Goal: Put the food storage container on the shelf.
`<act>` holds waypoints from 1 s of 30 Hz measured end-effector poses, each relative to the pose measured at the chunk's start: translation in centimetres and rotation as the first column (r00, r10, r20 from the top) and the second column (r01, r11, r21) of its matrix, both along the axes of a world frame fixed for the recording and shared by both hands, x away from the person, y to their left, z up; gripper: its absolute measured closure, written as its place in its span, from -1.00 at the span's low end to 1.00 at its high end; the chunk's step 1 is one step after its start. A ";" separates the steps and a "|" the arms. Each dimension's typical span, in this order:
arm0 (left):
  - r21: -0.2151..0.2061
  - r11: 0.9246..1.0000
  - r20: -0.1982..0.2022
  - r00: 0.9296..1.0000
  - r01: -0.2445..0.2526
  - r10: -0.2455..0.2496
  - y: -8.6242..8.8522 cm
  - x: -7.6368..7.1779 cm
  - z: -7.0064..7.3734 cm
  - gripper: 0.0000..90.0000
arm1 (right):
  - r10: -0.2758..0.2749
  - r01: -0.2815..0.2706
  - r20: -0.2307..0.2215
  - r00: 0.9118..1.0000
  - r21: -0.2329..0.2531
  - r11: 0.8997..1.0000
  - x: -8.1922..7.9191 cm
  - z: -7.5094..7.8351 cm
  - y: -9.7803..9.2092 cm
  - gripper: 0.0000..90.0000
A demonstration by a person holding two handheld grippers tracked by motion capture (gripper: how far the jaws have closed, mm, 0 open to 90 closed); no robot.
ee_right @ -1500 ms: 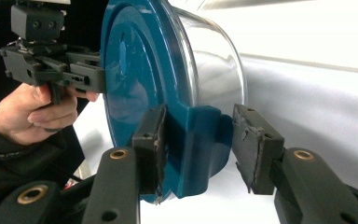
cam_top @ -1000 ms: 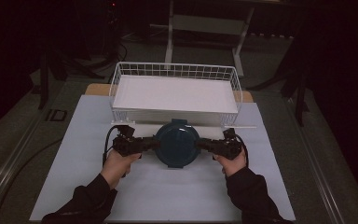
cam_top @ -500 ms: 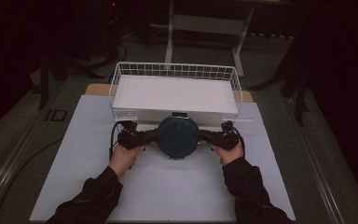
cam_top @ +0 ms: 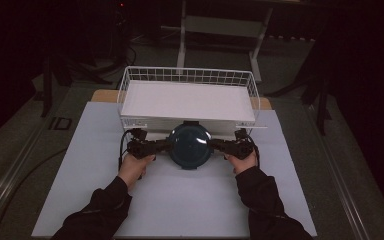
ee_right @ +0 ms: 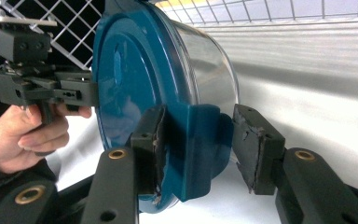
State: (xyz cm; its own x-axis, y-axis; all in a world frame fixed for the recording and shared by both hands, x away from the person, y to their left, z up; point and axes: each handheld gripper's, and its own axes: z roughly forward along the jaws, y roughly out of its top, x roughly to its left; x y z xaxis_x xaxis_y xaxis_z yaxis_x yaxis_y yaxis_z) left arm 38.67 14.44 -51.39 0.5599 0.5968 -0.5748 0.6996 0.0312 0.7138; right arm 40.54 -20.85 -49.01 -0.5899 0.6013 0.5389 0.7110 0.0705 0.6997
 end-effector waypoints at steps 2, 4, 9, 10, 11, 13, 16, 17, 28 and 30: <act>-0.001 1.000 0.013 1.000 0.001 -0.001 0.0 0.1 -0.2 0.21 | -0.008 0.008 -0.010 1.000 0.014 1.000 0.1 -0.2 0.0 0.21; -0.014 1.000 -0.014 1.000 -0.010 0.010 -0.2 0.1 -0.4 0.16 | -0.027 0.028 0.011 1.000 -0.047 0.998 0.1 -0.3 0.2 0.18; 0.043 0.997 0.085 0.995 -0.058 0.054 -0.5 -0.1 -0.1 0.07 | -0.055 0.056 0.016 0.998 -0.076 0.996 0.0 -0.1 0.7 0.15; 0.050 0.997 0.095 0.994 -0.059 0.054 -0.5 -0.1 -0.1 0.07 | -0.062 0.063 0.015 0.998 -0.069 0.996 0.1 -0.2 0.7 0.08; 0.060 0.996 0.105 0.993 -0.059 0.053 -0.5 -0.1 0.0 0.07 | -0.060 0.071 0.129 0.990 -0.082 0.994 0.8 -0.8 0.4 0.02; 0.063 0.996 0.114 0.992 -0.066 0.058 -0.5 0.0 -0.1 0.03 | -0.077 0.080 0.057 0.995 -0.061 0.995 0.6 -0.8 0.4 -0.03; 0.045 0.995 0.106 0.991 -0.088 0.083 -0.5 0.3 -0.3 -0.05 | -0.084 0.088 0.052 0.995 -0.065 0.994 0.6 -0.7 0.5 -0.07; 0.046 0.994 0.109 0.990 -0.095 0.089 -0.5 0.4 -0.3 -0.07 | -0.090 0.095 0.068 0.994 -0.073 0.993 0.6 -0.6 0.6 -0.07; 0.063 0.988 0.134 0.983 -0.138 0.128 -0.7 0.9 -0.2 -0.19 | -0.144 0.152 0.113 0.983 -0.075 0.985 0.9 -0.7 0.9 -0.11; 0.080 0.988 0.130 0.984 -0.130 0.119 -0.8 0.9 -0.2 -0.29 | -0.157 0.165 0.103 0.982 -0.071 0.984 0.6 -0.7 1.0 -0.12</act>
